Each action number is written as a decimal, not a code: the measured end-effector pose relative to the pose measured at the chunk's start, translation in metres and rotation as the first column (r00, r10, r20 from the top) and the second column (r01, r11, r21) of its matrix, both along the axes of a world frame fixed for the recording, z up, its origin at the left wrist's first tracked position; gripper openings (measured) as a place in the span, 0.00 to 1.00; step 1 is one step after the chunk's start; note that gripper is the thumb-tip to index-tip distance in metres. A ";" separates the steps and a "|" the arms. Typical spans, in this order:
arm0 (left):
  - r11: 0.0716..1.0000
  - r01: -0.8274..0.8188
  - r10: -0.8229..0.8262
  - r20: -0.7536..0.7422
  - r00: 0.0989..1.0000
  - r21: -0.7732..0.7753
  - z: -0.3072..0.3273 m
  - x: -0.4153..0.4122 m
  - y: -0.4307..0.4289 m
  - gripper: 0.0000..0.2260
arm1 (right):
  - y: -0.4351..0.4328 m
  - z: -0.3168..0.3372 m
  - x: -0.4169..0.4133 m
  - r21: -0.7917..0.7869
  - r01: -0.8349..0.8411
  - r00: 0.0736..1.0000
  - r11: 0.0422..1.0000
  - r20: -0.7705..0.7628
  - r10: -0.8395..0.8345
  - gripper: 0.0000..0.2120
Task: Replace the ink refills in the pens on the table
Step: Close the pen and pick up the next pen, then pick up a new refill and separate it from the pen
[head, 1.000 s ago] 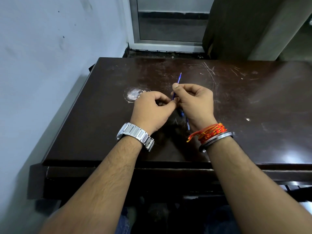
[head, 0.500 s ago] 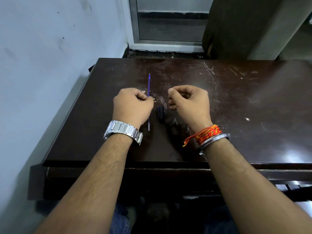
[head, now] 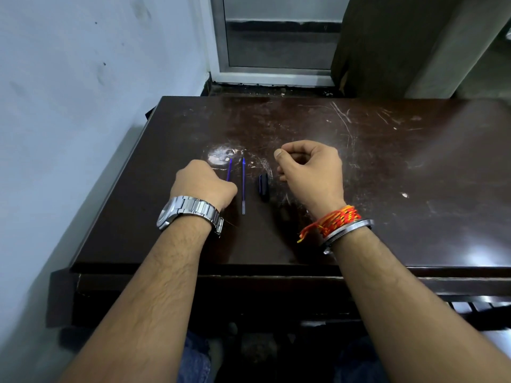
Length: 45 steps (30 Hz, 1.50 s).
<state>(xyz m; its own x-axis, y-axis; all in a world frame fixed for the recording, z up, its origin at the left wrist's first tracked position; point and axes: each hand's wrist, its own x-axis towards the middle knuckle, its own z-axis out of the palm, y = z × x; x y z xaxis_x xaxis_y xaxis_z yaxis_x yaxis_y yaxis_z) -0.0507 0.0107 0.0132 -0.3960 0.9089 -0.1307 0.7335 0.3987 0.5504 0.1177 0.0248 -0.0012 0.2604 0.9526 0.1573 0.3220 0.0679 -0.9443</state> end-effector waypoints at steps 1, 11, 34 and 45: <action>1.000 0.007 -0.007 -0.002 1.000 -0.012 -0.001 0.000 0.000 0.07 | 0.000 0.000 0.000 -0.002 0.002 1.000 1.000 0.002 -0.002 0.02; 1.000 0.009 -0.009 -0.012 1.000 0.002 -0.003 0.002 0.002 0.08 | -0.002 0.001 -0.001 -0.016 0.008 0.999 1.000 0.046 -0.008 0.05; 0.998 -0.005 0.007 -0.046 0.999 0.060 -0.003 0.003 0.004 0.08 | -0.003 0.010 0.027 -0.057 0.235 0.866 0.970 0.466 -0.183 0.09; 0.975 -0.023 -0.006 0.128 0.992 0.220 0.007 0.021 -0.001 0.12 | -0.004 0.012 0.023 -0.230 0.191 0.827 0.954 0.561 -0.030 0.13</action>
